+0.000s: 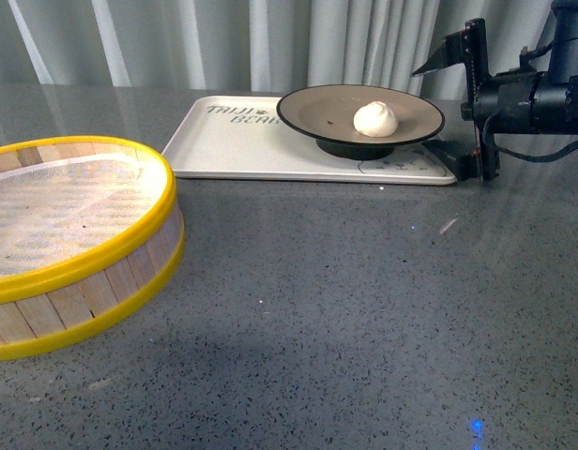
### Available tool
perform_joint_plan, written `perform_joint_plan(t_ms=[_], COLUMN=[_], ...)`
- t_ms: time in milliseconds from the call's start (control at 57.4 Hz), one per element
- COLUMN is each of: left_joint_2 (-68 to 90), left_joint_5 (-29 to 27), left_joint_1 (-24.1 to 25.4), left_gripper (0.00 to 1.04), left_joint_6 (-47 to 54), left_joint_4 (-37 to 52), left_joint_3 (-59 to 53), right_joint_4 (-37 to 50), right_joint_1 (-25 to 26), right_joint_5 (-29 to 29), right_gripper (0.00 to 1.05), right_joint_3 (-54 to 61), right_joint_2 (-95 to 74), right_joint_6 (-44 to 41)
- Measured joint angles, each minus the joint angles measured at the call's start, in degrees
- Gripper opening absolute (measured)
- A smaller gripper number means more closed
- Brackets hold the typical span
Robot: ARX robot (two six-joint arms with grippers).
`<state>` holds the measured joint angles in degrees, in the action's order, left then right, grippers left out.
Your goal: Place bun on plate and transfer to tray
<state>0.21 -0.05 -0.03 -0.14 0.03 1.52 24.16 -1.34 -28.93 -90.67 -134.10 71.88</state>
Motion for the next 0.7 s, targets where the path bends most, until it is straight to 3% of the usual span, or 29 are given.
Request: perform_joint_plan(t_ms=[453,697], left_joint_2=[0.00,0.00], left_joint_5=[0.00,0.00], left_joint_1=[0.00,0.00], left_gripper=[0.98,0.98], left_joint_6=[0.00,-0.02], left_joint_4=[0.00,0.00], left_joint_3=[0.00,0.00], right_joint_4=[5.33,4.59], right_joint_1=[0.46,0.83], right_joint_5=[0.55,4.66], right_gripper=[0.96,0.96], right_joint_3=[7.65,12.87], right_joint_2=[5.62,10.21], right_joint_6=[0.39,0.48])
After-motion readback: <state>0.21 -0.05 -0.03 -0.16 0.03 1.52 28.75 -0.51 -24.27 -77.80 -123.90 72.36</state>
